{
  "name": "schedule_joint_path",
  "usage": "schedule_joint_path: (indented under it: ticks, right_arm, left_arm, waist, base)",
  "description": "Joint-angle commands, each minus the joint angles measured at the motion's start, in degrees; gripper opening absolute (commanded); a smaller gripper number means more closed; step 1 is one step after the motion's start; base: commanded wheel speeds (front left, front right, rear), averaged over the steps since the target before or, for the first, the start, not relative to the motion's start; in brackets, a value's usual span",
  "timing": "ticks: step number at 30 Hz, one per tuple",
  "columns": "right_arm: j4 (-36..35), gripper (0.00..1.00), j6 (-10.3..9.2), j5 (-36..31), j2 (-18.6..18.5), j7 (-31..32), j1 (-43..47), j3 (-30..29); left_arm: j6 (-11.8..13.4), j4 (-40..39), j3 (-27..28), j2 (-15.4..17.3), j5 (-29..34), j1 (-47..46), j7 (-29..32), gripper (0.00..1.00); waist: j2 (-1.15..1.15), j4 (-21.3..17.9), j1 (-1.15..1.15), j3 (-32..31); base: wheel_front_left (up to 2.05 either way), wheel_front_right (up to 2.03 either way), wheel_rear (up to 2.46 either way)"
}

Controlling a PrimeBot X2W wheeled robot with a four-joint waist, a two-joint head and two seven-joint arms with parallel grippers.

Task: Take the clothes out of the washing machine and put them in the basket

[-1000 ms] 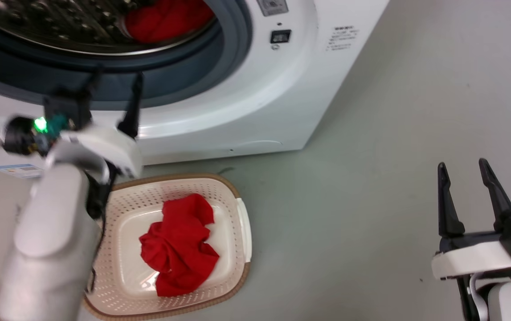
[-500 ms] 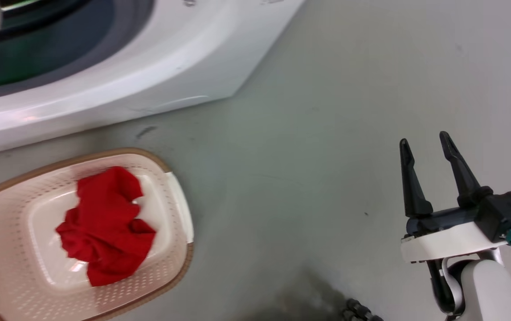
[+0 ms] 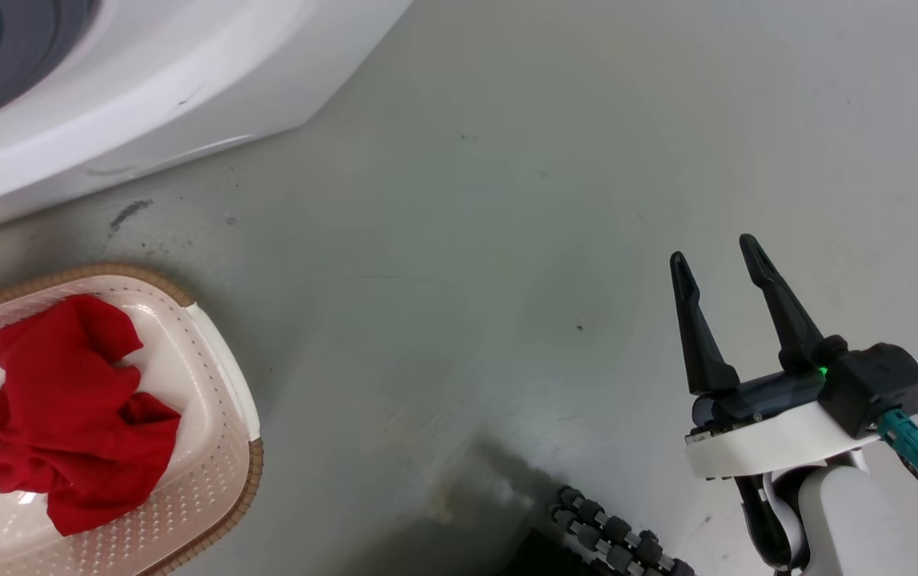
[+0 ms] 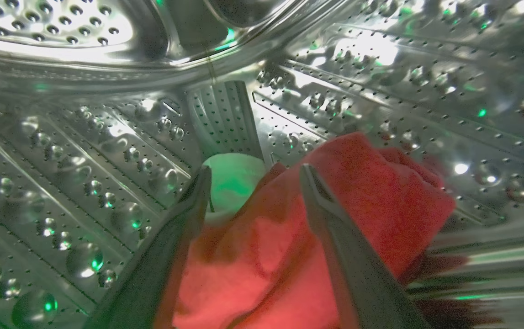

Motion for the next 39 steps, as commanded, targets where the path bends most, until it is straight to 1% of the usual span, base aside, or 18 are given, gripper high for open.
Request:
schedule_joint_path:
  ticks: [1, 3, 6, 11, 23, 24, 25, 26, 29, 35, 39]
  right_arm:
    - [-0.05, 1.0, -0.05, 0.79, 0.09, -0.12, -0.47, 0.17]
    - [-0.01, 1.0, -0.05, 1.81, 0.07, -0.12, -0.32, 0.0]
    - [-0.53, 1.0, -0.05, 2.2, 0.08, -0.12, -0.15, -0.18]
    - [-0.93, 1.0, -0.06, 2.39, 0.07, -0.12, 0.9, 0.44]
    - [-2.45, 1.0, -0.05, 2.01, 0.07, -0.12, 2.2, -0.05]
    - [-2.63, 1.0, -0.05, 2.04, 0.08, -0.12, 2.26, -0.19]
    - [-2.83, 1.0, -0.05, 2.02, 0.08, -0.12, 2.35, -0.31]
    - [-2.96, 1.0, -0.05, 1.9, 0.08, -0.12, 2.45, -0.41]
    - [-3.25, 1.0, -0.05, 1.59, 0.08, -0.12, 2.45, -0.46]
    - [-3.2, 1.0, -0.05, 1.66, 0.07, -0.11, 1.55, 0.3]
    - [-2.74, 1.0, -0.05, 1.44, 0.07, -0.11, 0.56, 0.85]
  left_arm:
    - [0.03, 1.17, -0.58, -0.18, 0.58, -0.68, 1.2, 1.0]
    - [0.59, 2.32, -0.88, -0.54, 0.54, -1.4, 1.86, 1.0]
    - [0.67, 3.69, -2.29, -0.34, 1.78, -1.88, 2.71, 1.0]
    - [1.46, 5.13, -3.0, -0.01, 2.35, -1.82, 1.36, 1.0]
    - [1.06, 10.24, -4.28, -0.69, 1.77, -2.77, 0.1, 1.0]
    - [0.97, 10.73, -4.34, -0.77, 1.6, -2.88, 0.39, 0.81]
    - [0.87, 11.26, -4.36, -0.93, 1.45, -3.0, 0.73, 0.48]
    - [0.73, 11.76, -4.22, -1.13, 1.09, -3.14, 1.15, 0.0]
    - [0.37, 12.7, -4.63, -1.2, 0.8, -3.43, 1.4, 0.0]
    - [0.33, 12.56, -5.16, -0.06, 1.3, -4.92, -2.83, 0.0]
    - [0.62, 11.8, -5.69, 0.62, 1.93, -5.84, -7.16, 0.0]
  waist:
    - [0.0, -0.44, -0.01, 1.02]
    - [0.0, -0.52, -0.01, 1.14]
    - [0.0, -0.48, -0.01, 1.51]
    - [0.0, -0.64, -0.01, 1.56]
    - [0.0, -0.43, -0.01, 2.18]
    - [0.0, -0.37, -0.01, 2.28]
    - [0.0, -0.31, -0.01, 2.38]
    - [0.0, -0.25, -0.01, 2.49]
    - [0.0, -0.06, -0.01, 2.84]
    - [0.0, -0.02, -0.01, 3.05]
    - [0.0, -0.1, -0.01, 2.64]
  base:
    - [0.0, 0.0, 0.0]
    - [0.0, 0.0, 0.0]
    - [0.0, 0.0, 0.0]
    - [0.0, 0.0, 0.0]
    - [0.0, 0.0, 0.0]
    - [0.0, 0.0, 0.0]
    - [0.0, 0.0, 0.0]
    - [0.0, 0.0, 0.0]
    - [0.0, 0.0, 0.0]
    - [0.0, 0.0, 0.0]
    - [0.0, 0.0, 0.0]
